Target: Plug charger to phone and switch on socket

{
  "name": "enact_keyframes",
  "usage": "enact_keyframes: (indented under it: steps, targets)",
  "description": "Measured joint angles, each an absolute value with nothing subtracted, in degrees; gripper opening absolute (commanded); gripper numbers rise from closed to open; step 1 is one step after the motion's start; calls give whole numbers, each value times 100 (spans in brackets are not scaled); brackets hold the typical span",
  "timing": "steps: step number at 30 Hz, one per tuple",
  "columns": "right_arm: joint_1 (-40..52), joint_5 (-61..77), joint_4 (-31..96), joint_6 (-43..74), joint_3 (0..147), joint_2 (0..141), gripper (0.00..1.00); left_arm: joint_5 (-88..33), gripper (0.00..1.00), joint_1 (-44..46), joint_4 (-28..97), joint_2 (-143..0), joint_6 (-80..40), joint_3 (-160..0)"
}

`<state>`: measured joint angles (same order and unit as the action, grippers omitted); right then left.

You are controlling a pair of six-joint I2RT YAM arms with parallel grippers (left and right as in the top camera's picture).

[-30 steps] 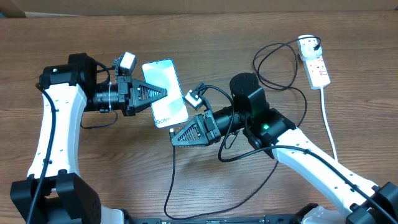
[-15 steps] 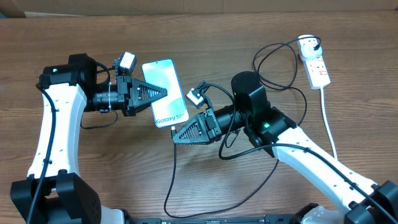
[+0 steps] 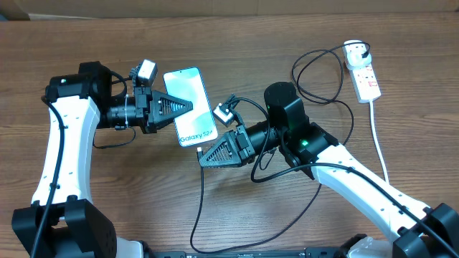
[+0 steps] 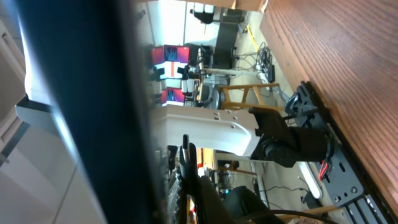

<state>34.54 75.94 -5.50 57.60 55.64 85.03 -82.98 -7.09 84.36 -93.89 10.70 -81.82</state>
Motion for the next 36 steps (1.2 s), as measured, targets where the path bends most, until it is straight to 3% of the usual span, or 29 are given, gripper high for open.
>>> enact_keyframes:
  steps: [26,36]
  targets:
    - [3212,7915,-567,5784,5564,8503,4,-8318,4,-709,8416,-9389,1070,-8182]
    - [3345,7922,-1271,6204,5564,8503,4,-8320,4,-709,8414,-9389,1070,-8182]
